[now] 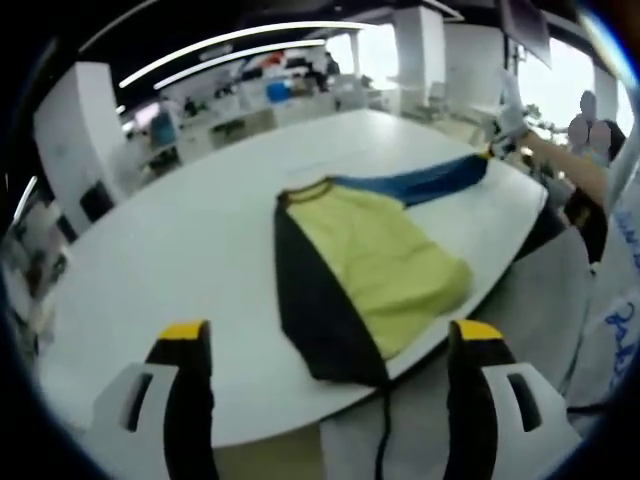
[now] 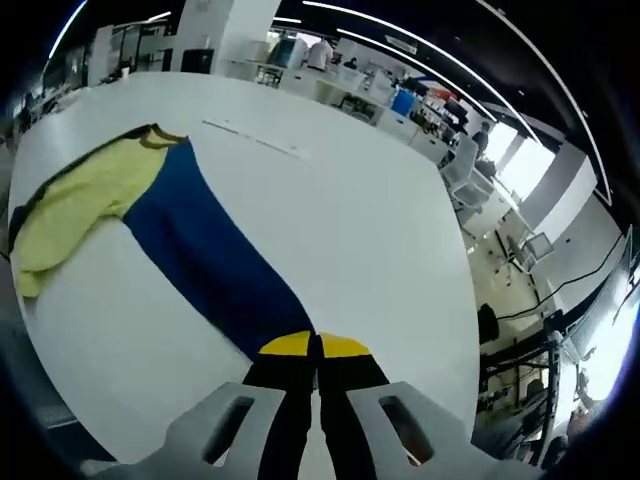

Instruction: Fold the garment on the visible template until the final outline fits inside the template.

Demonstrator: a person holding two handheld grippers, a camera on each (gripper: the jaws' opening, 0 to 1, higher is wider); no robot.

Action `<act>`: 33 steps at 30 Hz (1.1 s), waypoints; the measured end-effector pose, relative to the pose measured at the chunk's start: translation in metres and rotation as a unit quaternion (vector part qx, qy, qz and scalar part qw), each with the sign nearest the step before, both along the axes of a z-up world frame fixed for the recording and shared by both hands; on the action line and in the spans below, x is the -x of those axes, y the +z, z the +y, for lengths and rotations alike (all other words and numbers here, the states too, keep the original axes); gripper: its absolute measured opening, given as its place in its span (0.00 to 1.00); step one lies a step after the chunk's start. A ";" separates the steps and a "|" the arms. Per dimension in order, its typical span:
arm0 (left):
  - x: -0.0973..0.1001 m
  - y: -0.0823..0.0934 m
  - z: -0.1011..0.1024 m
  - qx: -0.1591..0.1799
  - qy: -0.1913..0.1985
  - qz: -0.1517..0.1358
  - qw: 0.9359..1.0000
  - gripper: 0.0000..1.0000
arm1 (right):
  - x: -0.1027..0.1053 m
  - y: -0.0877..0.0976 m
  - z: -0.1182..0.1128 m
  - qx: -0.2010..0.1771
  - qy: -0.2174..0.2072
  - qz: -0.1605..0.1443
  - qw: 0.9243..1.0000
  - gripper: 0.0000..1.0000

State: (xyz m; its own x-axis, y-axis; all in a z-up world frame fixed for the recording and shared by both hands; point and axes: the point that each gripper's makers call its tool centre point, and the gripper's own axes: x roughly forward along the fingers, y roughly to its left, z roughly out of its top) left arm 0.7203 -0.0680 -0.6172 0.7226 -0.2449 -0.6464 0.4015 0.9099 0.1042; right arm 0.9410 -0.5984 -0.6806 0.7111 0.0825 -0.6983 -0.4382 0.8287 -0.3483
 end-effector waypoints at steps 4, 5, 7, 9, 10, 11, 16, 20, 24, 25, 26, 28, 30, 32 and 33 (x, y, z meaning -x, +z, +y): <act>0.000 0.001 -0.001 0.000 -0.002 -0.003 1.000 0.94 | 0.007 0.003 0.007 -0.002 0.008 0.007 1.000 0.01; 0.000 0.001 0.000 0.001 -0.001 -0.003 1.000 0.94 | 0.008 0.004 0.008 -0.002 0.010 0.009 1.000 0.01; 0.002 0.000 0.000 0.002 0.000 -0.002 1.000 0.94 | 0.011 0.002 0.010 -0.005 0.011 0.017 1.000 0.01; 0.003 -0.001 0.001 0.001 0.002 0.000 1.000 0.94 | 0.011 -0.005 0.008 0.000 0.011 0.022 1.000 0.01; 0.003 -0.002 0.001 0.001 0.002 0.001 1.000 0.94 | 0.011 -0.010 0.005 0.008 0.010 0.028 1.000 0.01; 0.004 -0.002 0.002 0.001 0.003 0.002 1.000 0.94 | 0.006 -0.018 0.002 0.011 0.012 0.031 0.999 0.01; 0.004 -0.002 0.005 -0.001 0.011 0.002 1.000 0.94 | 0.012 -0.029 -0.002 0.001 0.003 0.038 0.999 0.01; 0.004 -0.001 0.006 -0.002 0.014 0.003 1.000 0.94 | 0.009 -0.034 -0.005 0.003 0.000 0.039 0.999 0.01; 0.004 -0.002 0.005 -0.005 0.015 0.006 1.000 0.94 | -0.005 -0.042 -0.011 0.007 -0.002 0.043 0.999 0.01; 0.004 -0.003 0.005 -0.005 0.015 0.007 1.000 0.94 | -0.006 -0.044 -0.012 0.007 -0.003 0.045 0.999 0.01; 0.004 -0.002 0.005 -0.005 0.015 0.008 1.000 0.94 | -0.007 -0.047 -0.012 0.009 -0.003 0.047 0.999 0.01; 0.004 -0.002 0.005 -0.006 0.016 0.008 1.000 0.94 | -0.004 -0.049 -0.012 0.014 -0.002 0.048 0.999 0.01; 0.004 -0.002 0.006 -0.007 0.017 0.009 1.000 0.94 | -0.010 -0.056 -0.015 0.015 -0.001 0.046 0.999 0.01; 0.004 -0.002 0.006 -0.008 0.018 0.011 1.000 0.94 | -0.020 -0.061 -0.021 0.018 0.000 0.045 0.999 0.01; 0.004 -0.002 0.006 -0.009 0.018 0.012 1.000 0.94 | -0.019 -0.061 -0.022 0.019 -0.001 0.046 0.999 0.01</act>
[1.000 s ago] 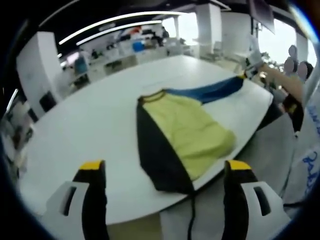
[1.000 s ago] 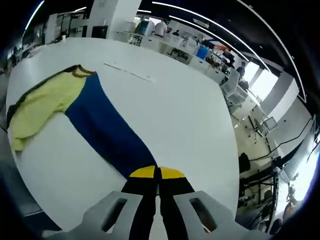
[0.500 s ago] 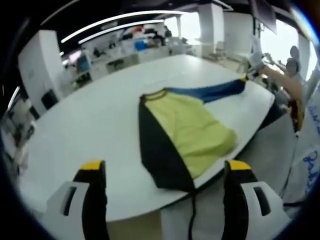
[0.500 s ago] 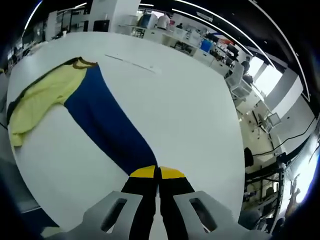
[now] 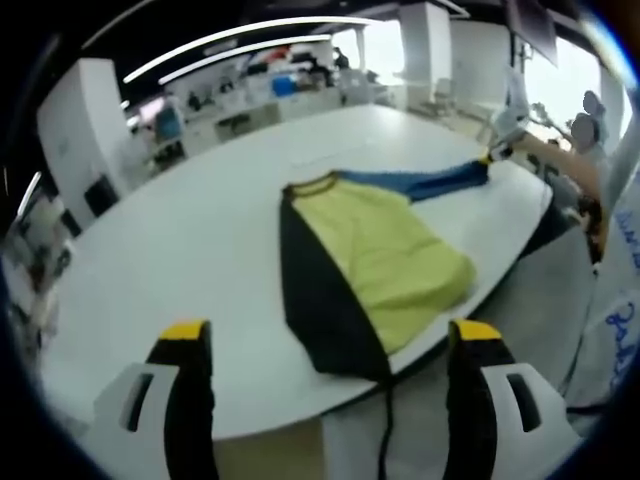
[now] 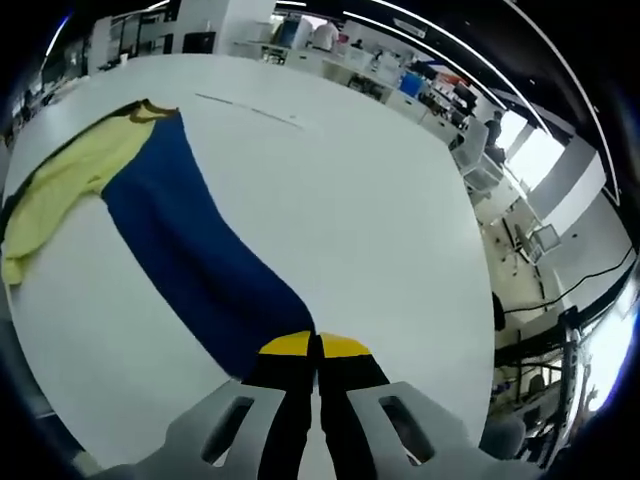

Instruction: Fold the garment on the visible template until the final outline fits inside the template.

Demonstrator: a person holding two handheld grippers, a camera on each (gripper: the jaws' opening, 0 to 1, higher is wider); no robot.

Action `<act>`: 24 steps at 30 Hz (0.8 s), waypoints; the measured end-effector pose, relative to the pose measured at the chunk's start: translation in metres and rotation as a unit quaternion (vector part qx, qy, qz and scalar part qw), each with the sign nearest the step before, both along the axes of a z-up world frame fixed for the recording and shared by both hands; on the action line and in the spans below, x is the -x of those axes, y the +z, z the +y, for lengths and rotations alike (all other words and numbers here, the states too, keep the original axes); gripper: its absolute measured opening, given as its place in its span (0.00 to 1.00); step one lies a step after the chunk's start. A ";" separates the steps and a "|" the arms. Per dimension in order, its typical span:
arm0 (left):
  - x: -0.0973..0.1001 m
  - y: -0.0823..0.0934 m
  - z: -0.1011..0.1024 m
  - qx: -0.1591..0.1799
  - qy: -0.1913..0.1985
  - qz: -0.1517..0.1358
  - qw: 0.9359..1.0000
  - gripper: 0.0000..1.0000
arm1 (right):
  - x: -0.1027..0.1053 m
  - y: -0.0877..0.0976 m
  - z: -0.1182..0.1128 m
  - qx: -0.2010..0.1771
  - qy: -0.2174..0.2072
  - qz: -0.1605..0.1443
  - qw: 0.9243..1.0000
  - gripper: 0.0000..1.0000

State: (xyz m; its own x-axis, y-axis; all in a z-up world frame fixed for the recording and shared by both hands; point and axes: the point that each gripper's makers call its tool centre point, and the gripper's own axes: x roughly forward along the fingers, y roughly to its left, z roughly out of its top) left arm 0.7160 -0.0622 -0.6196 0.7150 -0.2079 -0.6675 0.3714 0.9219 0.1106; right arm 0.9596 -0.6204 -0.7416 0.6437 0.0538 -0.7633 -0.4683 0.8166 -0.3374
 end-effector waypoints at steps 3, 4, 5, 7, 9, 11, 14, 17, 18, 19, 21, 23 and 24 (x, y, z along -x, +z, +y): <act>0.000 -0.001 0.000 -0.001 0.001 0.004 1.000 0.93 | 0.000 -0.003 -0.001 -0.004 -0.005 0.006 1.000 0.01; 0.001 -0.002 0.001 -0.002 0.002 0.006 1.000 0.93 | -0.002 -0.008 -0.002 -0.003 -0.004 0.015 1.000 0.01; 0.001 -0.003 0.001 -0.003 0.001 0.008 1.000 0.93 | -0.003 -0.010 -0.002 -0.001 -0.004 0.018 1.000 0.01; 0.001 -0.003 0.000 -0.002 0.001 0.010 1.000 0.93 | -0.002 -0.016 -0.004 -0.002 -0.007 0.028 1.000 0.01; 0.001 -0.003 0.001 -0.004 0.002 0.011 1.000 0.93 | -0.009 -0.021 -0.005 -0.001 -0.005 0.028 1.000 0.01; 0.000 -0.002 0.002 -0.005 0.004 0.011 1.000 0.93 | -0.013 -0.025 -0.007 -0.003 -0.006 0.033 0.999 0.01; -0.001 -0.001 0.002 -0.008 0.005 0.011 1.000 0.93 | -0.018 -0.030 -0.010 -0.001 -0.002 0.040 0.999 0.01; -0.001 0.000 0.002 -0.009 0.005 0.011 1.000 0.93 | -0.018 -0.031 -0.009 -0.002 0.000 0.047 0.999 0.01; -0.001 -0.001 0.002 -0.010 0.004 0.013 1.000 0.93 | -0.018 -0.034 -0.010 -0.001 0.003 0.050 0.999 0.01; -0.001 -0.001 0.002 -0.011 0.004 0.014 1.000 0.93 | -0.018 -0.035 -0.012 -0.001 0.002 0.053 0.999 0.01; -0.001 -0.001 0.002 -0.011 0.004 0.015 1.000 0.93 | -0.021 -0.038 -0.015 -0.001 0.003 0.053 0.999 0.01; -0.002 -0.001 0.002 -0.012 0.004 0.015 1.000 0.93 | -0.021 -0.039 -0.016 0.000 0.004 0.054 0.999 0.01; -0.002 -0.001 0.002 -0.011 0.004 0.015 1.000 0.93 | -0.021 -0.039 -0.015 0.002 0.006 0.053 0.999 0.01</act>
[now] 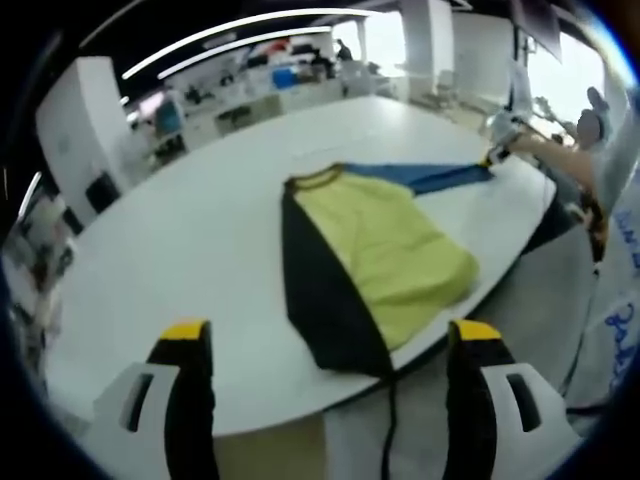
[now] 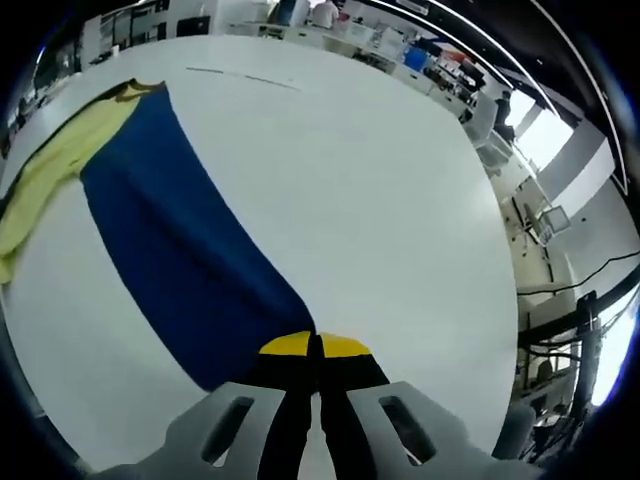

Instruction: Fold the garment on the visible template until the final outline fits inside the template.

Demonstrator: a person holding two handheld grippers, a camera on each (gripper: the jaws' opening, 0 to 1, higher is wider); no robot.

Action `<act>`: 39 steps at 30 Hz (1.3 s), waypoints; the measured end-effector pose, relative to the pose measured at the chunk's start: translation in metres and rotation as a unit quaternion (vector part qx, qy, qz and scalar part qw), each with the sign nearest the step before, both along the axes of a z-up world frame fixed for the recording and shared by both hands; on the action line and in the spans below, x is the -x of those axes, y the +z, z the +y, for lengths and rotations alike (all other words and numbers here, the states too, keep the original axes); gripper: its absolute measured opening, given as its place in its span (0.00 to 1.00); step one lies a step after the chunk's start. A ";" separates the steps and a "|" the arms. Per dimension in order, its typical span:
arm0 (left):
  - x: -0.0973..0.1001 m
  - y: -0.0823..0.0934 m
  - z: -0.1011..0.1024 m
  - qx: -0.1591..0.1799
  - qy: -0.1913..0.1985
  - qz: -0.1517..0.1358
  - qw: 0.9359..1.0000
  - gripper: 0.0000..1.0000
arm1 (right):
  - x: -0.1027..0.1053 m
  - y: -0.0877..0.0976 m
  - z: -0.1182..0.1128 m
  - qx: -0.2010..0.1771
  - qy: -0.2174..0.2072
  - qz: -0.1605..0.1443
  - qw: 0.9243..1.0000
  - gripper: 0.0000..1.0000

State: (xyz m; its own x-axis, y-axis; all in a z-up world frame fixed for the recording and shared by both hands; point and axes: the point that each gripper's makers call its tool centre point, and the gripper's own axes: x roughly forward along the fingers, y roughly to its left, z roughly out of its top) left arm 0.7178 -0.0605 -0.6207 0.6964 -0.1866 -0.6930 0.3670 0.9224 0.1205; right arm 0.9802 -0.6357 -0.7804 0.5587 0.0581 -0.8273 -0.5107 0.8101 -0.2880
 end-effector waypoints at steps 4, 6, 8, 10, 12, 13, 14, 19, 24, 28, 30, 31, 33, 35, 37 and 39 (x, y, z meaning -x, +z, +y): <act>0.000 0.000 0.000 0.000 0.001 0.000 1.000 0.93 | -0.003 0.000 -0.001 0.000 0.003 -0.003 1.000 0.01; 0.001 0.000 0.001 0.000 0.001 0.001 1.000 0.93 | -0.001 0.000 0.000 0.001 0.002 -0.004 1.000 0.01; 0.001 -0.001 0.001 0.000 0.002 0.001 1.000 0.93 | 0.001 0.001 0.000 0.003 0.002 -0.006 1.000 0.01; 0.001 -0.001 0.001 0.000 0.002 0.001 1.000 0.93 | 0.000 0.000 0.000 0.004 0.006 -0.007 1.000 0.01; 0.001 -0.001 0.002 0.000 0.003 0.000 1.000 0.93 | -0.001 0.000 0.000 0.004 0.005 -0.008 1.000 0.01; 0.001 0.000 0.002 0.000 0.003 -0.001 1.000 0.93 | -0.001 0.000 0.000 0.004 0.006 -0.009 1.000 0.01; 0.001 0.000 0.003 0.000 0.005 -0.003 1.000 0.93 | 0.000 0.000 -0.001 0.004 0.004 -0.009 1.000 0.01; 0.003 0.001 0.005 0.001 0.010 -0.005 1.000 0.93 | -0.002 0.000 -0.001 0.000 0.000 -0.008 1.000 0.02; 0.004 -0.002 0.004 0.004 0.011 -0.001 1.000 0.93 | -0.001 0.000 -0.002 -0.003 -0.003 -0.010 1.000 0.04; 0.004 -0.002 0.002 0.005 0.008 -0.001 1.000 0.93 | -0.001 0.000 -0.002 -0.008 -0.003 -0.011 1.000 0.06; 0.003 -0.002 0.001 0.005 0.006 -0.001 1.000 0.92 | -0.002 0.001 -0.001 -0.010 -0.002 -0.013 1.000 0.09; 0.003 -0.002 0.001 0.005 0.005 -0.001 1.000 0.92 | -0.002 0.003 -0.001 -0.010 -0.001 -0.016 1.000 0.10; 0.002 -0.002 0.002 0.004 0.005 0.000 1.000 0.92 | -0.004 0.006 -0.001 -0.013 0.001 -0.020 1.000 0.10; 0.002 -0.002 0.002 0.004 0.004 0.000 1.000 0.92 | -0.001 0.009 0.001 -0.012 0.002 -0.023 1.000 0.12; 0.001 -0.002 0.001 0.004 0.002 -0.001 1.000 0.92 | 0.003 0.014 0.005 -0.010 0.004 -0.028 1.000 0.16; 0.000 -0.001 0.001 0.005 0.001 -0.004 1.000 0.92 | 0.007 0.018 0.009 -0.008 0.007 -0.033 0.999 0.17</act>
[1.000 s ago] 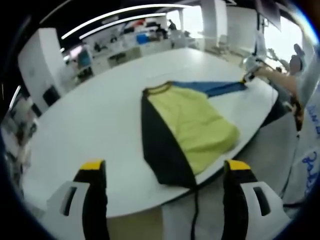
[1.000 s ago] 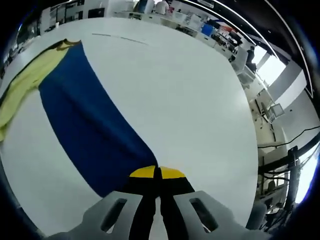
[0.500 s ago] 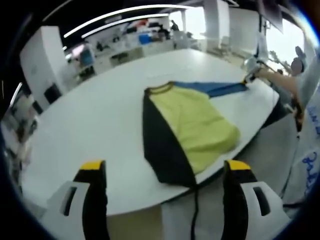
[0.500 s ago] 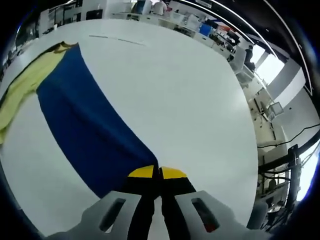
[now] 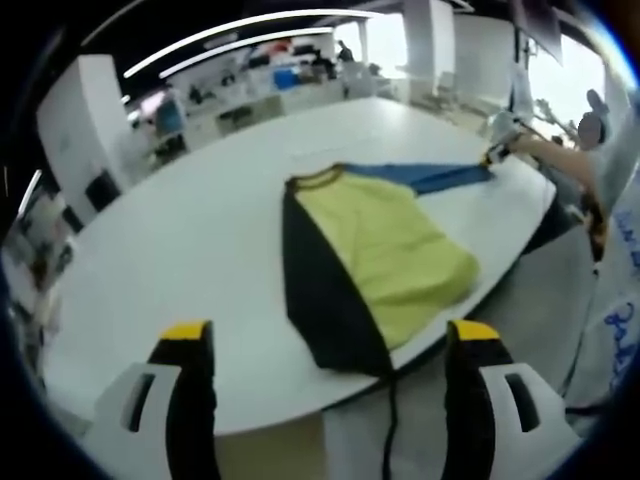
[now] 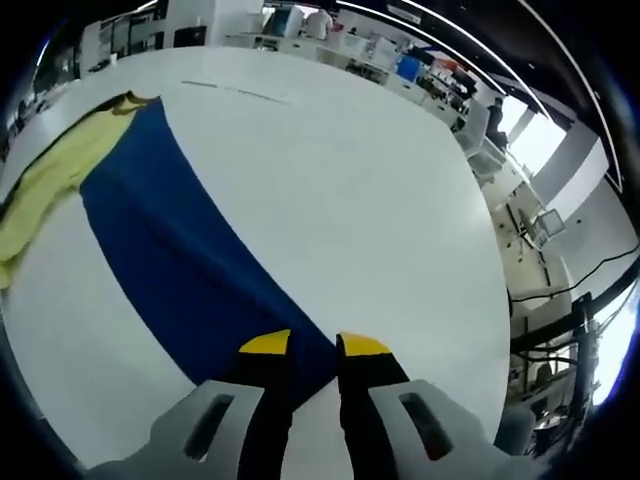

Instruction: Fold the garment on the visible template until the final outline fits inside the template.

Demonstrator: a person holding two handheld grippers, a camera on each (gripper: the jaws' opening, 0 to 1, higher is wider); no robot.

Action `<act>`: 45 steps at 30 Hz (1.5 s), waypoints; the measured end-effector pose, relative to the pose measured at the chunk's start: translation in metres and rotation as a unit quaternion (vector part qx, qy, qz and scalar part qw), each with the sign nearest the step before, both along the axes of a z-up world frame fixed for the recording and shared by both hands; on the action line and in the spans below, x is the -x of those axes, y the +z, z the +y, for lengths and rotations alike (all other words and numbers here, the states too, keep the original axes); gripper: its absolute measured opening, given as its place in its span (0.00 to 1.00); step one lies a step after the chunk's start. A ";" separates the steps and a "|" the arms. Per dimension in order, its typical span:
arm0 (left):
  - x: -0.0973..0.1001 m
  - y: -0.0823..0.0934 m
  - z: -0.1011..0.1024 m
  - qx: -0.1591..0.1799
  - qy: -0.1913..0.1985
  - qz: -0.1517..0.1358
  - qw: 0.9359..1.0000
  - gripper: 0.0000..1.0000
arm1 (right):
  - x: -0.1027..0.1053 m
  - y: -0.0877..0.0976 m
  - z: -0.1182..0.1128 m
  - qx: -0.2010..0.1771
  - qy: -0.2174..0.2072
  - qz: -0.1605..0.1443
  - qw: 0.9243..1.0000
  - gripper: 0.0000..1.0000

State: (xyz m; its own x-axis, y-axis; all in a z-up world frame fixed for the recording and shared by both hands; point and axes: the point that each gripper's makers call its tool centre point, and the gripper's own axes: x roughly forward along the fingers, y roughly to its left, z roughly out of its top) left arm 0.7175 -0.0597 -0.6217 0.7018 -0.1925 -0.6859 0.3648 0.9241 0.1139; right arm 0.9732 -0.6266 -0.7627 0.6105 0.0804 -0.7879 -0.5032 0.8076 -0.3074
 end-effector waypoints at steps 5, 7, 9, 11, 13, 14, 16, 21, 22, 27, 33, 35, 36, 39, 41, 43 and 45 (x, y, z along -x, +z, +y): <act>-0.002 0.000 0.001 -0.001 -0.002 -0.004 1.000 0.91 | 0.002 0.006 0.008 -0.014 0.006 -0.011 1.000 0.23; -0.002 0.002 0.000 0.002 -0.003 -0.009 1.000 0.91 | 0.004 0.011 0.013 -0.019 0.009 -0.020 1.000 0.25; -0.003 0.002 0.001 0.003 -0.004 -0.011 1.000 0.91 | 0.005 0.016 0.018 -0.025 0.011 -0.027 0.999 0.26; -0.003 0.003 0.001 0.003 -0.006 -0.013 1.000 0.91 | 0.006 0.018 0.026 -0.031 0.014 -0.027 0.999 0.30; -0.004 0.003 0.001 0.005 -0.008 -0.017 1.000 0.91 | 0.007 0.024 0.033 -0.039 0.019 -0.036 0.998 0.34; -0.005 0.004 0.001 0.006 -0.009 -0.018 1.000 0.91 | 0.007 0.026 0.036 -0.042 0.019 -0.038 0.998 0.34; -0.005 0.004 0.000 0.007 -0.012 -0.021 1.000 0.91 | 0.010 0.031 0.049 -0.055 0.025 -0.041 0.997 0.36; -0.004 0.005 0.002 0.010 -0.014 -0.025 1.000 0.91 | 0.017 0.036 0.071 -0.067 0.042 -0.046 0.996 0.42; -0.004 0.005 0.003 0.010 -0.015 -0.026 1.000 0.91 | 0.019 0.037 0.078 -0.072 0.047 -0.050 0.995 0.44; -0.005 0.008 0.005 0.010 -0.017 -0.033 0.999 0.91 | 0.025 0.044 0.095 -0.084 0.058 -0.050 0.993 0.53; -0.006 0.010 0.005 0.014 -0.024 -0.039 0.999 0.90 | 0.033 0.055 0.116 -0.100 0.077 -0.055 0.990 0.64; -0.006 0.009 0.006 0.014 -0.025 -0.038 0.999 0.91 | 0.037 0.059 0.122 -0.103 0.082 -0.054 0.990 0.66; -0.006 0.008 0.006 0.013 -0.027 -0.039 0.999 0.91 | 0.041 0.061 0.127 -0.103 0.092 -0.058 0.989 0.69; -0.006 0.008 0.006 0.017 -0.033 -0.041 0.998 0.90 | 0.050 0.070 0.140 -0.112 0.105 -0.058 0.986 0.75; -0.006 0.008 0.007 0.014 -0.036 -0.043 0.998 0.90 | 0.060 0.075 0.153 -0.112 0.119 -0.059 0.985 0.77; -0.007 0.009 0.007 0.015 -0.041 -0.044 0.998 0.90 | 0.060 0.074 0.155 -0.107 0.134 -0.053 0.984 0.81; -0.008 0.010 0.007 0.020 -0.045 -0.048 0.998 0.90 | 0.067 0.076 0.163 -0.105 0.139 -0.048 0.983 0.87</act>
